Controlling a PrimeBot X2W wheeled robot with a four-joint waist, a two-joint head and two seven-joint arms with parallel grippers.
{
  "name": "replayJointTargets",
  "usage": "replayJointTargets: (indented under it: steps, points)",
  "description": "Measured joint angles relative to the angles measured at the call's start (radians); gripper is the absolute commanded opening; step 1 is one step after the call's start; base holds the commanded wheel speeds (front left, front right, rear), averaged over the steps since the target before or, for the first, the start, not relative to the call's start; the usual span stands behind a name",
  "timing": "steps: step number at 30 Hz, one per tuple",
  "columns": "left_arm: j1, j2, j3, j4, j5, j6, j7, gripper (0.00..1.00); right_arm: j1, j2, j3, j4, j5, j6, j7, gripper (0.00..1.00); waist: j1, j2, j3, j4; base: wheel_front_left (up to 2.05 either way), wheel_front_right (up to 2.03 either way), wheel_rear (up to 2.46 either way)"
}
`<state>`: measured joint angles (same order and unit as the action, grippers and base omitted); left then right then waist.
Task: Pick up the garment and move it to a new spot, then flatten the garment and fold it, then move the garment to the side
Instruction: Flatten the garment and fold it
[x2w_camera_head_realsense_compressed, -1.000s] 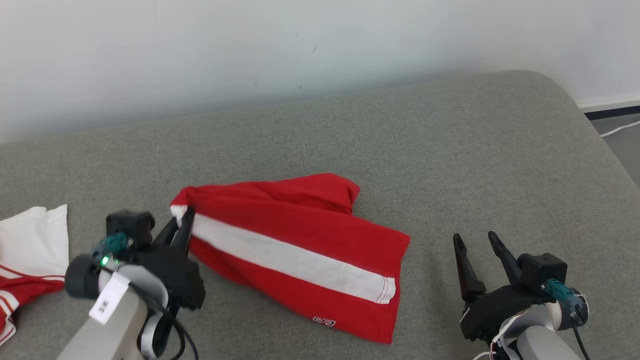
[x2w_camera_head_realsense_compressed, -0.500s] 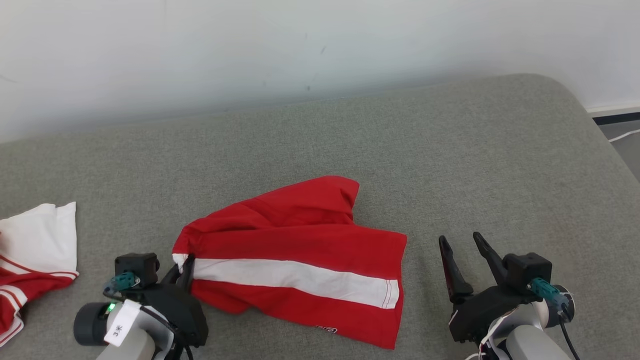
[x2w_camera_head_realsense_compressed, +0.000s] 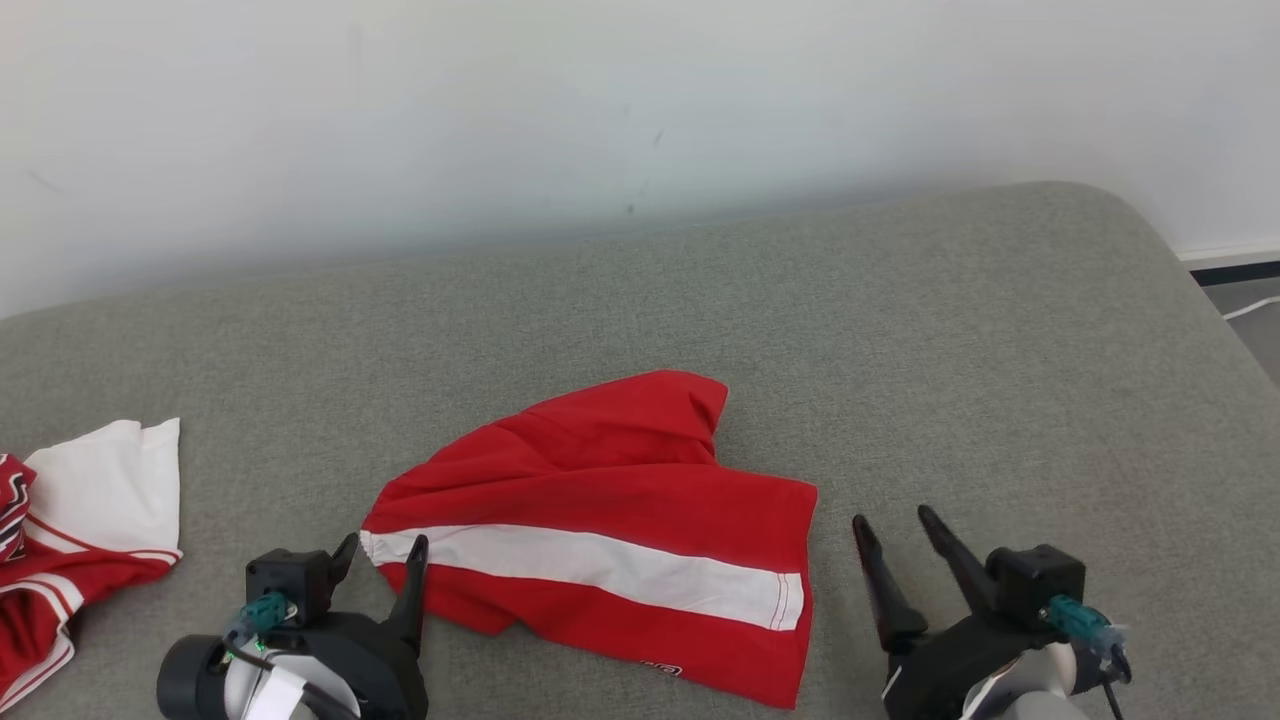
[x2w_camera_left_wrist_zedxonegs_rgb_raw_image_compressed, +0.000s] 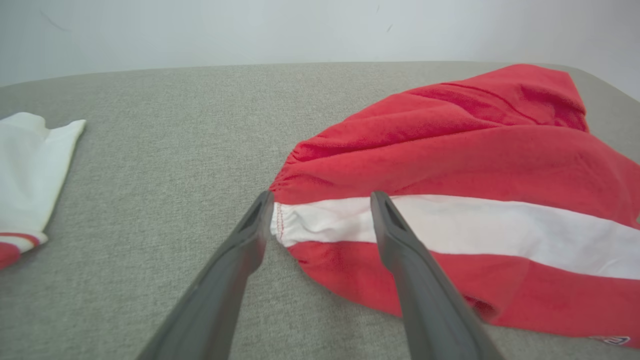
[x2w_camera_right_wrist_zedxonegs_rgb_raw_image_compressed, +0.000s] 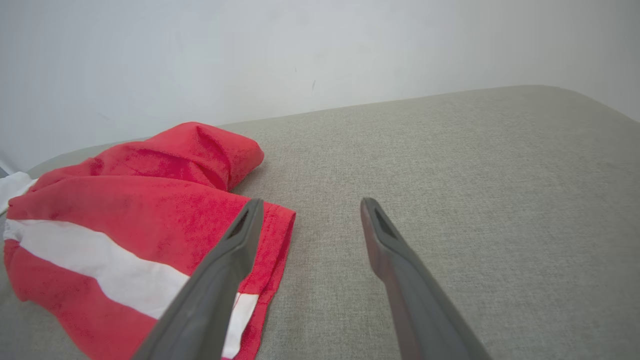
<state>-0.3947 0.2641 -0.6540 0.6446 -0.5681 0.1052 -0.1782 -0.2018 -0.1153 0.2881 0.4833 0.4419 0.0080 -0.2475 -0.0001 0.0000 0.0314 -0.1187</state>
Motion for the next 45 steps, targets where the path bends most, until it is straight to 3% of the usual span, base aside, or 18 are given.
replayJointTargets:
  steps: [6, 12, 24, 33, 34, 35, 36, 37, 38, 39, 45]
  points:
    - [0.056, 0.043, 0.012, -0.040, 0.006, 0.003, -0.017, 1.00, 0.056, 0.013, 0.055, -0.038, 0.006, 0.036, 0.026, 1.00, 0.0001, 0.0000, 0.014, 0.014, 0.00, 0.00, 0.00]
    - [0.081, 0.074, 0.039, -0.081, 0.004, 0.009, -0.028, 1.00, 0.074, 0.021, 0.066, -0.072, 0.018, 0.039, 0.046, 1.00, 0.0001, 0.0000, 0.040, 0.012, 0.00, 0.00, 0.00]
    - [0.018, 0.054, 0.024, -0.071, 0.007, 0.007, -0.005, 1.00, 0.014, 0.035, 0.089, -0.039, 0.021, 0.036, 0.098, 1.00, 0.0003, 0.0000, 0.096, 0.019, 0.00, 0.00, 0.00]
    - [-0.008, 0.035, 0.009, -0.005, 0.007, -0.019, 0.043, 1.00, 0.007, 0.040, 0.118, 0.001, 0.020, 0.027, 0.126, 1.00, 0.0002, 0.0000, 0.106, 0.025, 0.00, 0.00, 0.00]
    - [-0.010, 0.030, 0.005, 0.000, 0.007, -0.019, 0.046, 1.00, 0.007, 0.040, 0.120, 0.003, 0.020, 0.026, 0.129, 0.94, 0.0002, 0.0000, 0.106, 0.025, 0.00, 0.00, 0.00]
    - [-0.015, 0.024, 0.003, 0.010, 0.005, -0.027, 0.046, 1.00, 0.005, 0.040, 0.123, 0.006, 0.019, 0.026, 0.137, 0.41, 0.0002, 0.0000, 0.106, 0.026, 0.00, 0.00, 0.00]
    - [-0.023, 0.020, 0.002, 0.017, 0.004, -0.028, 0.048, 1.00, 0.004, 0.040, 0.125, 0.008, 0.019, 0.026, 0.138, 0.05, 0.0003, 0.0001, 0.107, 0.027, 0.00, 0.00, 0.00]
    - [-0.031, 0.015, 0.004, 0.024, -0.001, -0.037, 0.048, 1.00, 0.004, 0.040, 0.125, 0.010, 0.017, 0.023, 0.139, 0.00, 0.0003, 0.0000, 0.107, 0.028, 0.00, 0.00, 0.00]
    - [-0.042, 0.010, 0.002, 0.036, -0.005, -0.043, 0.056, 0.42, 0.003, 0.040, 0.126, 0.015, 0.014, 0.018, 0.142, 0.00, 0.0002, 0.0001, 0.106, 0.030, 0.00, 0.00, 0.00]
    - [-0.049, 0.007, 0.000, 0.045, -0.005, -0.045, 0.062, 0.00, 0.001, 0.040, 0.128, 0.020, 0.013, 0.018, 0.143, 0.00, 0.0002, 0.0001, 0.106, 0.031, 0.00, 0.00, 0.00]
    - [-0.046, 0.005, 0.001, 0.081, -0.010, -0.053, 0.064, 0.00, -0.021, 0.043, 0.137, 0.028, 0.012, 0.017, 0.150, 0.00, 0.0002, 0.0000, 0.109, 0.028, 0.00, 0.00, 0.00]
